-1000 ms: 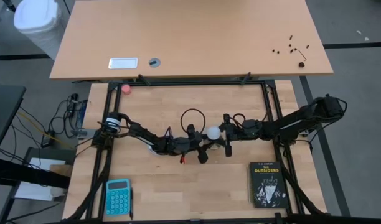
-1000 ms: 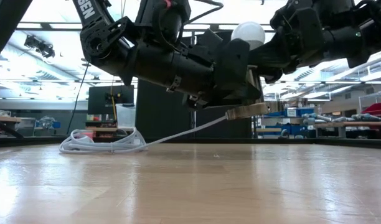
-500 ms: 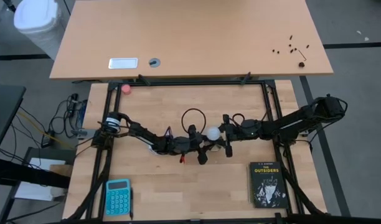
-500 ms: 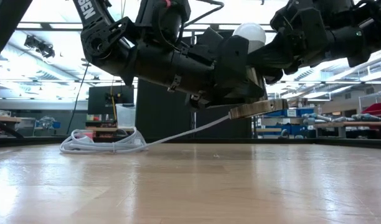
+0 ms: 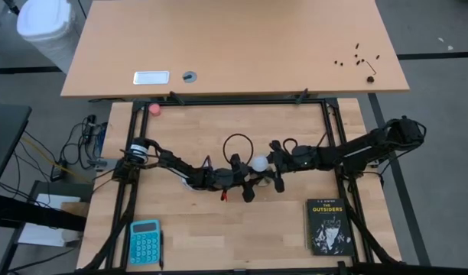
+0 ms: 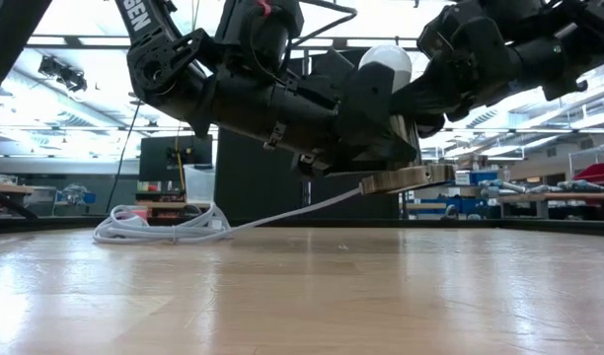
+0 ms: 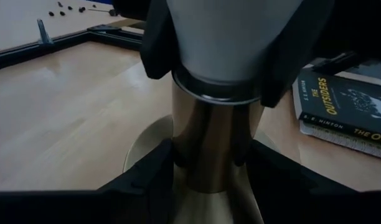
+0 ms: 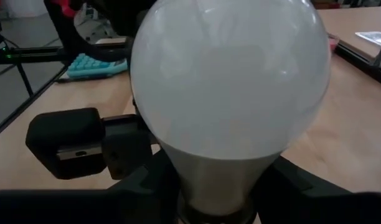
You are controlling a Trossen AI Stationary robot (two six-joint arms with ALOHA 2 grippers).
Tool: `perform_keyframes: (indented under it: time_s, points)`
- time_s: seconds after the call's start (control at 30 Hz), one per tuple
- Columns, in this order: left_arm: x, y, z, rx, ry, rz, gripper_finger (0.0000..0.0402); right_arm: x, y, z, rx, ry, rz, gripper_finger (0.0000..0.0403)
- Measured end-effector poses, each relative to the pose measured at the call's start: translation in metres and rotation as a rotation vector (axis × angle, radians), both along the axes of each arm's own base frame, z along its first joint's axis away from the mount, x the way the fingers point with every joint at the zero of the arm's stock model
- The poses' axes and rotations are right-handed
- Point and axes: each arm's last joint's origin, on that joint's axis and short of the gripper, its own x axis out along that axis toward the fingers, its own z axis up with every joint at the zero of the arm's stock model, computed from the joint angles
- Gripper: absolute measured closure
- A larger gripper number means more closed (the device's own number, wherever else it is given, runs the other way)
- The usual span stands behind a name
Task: Screw lightbulb
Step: Insert the white lightbulb into the silver lamp
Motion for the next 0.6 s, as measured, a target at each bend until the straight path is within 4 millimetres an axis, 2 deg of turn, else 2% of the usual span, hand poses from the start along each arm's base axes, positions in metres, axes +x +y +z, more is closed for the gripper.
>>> perform_keyframes:
  time_s: [0.37,0.6]
  points:
    - [-0.001,0.002,0.0,-0.012,-0.014,0.07,0.0213,-0.003,0.013,-0.001,0.034,-0.009,-0.21,0.0233]
    - [-0.001,0.002,0.001,-0.012,-0.021,0.073,0.0213,-0.003,0.018,0.0,-0.015,-0.015,-0.183,0.0229]
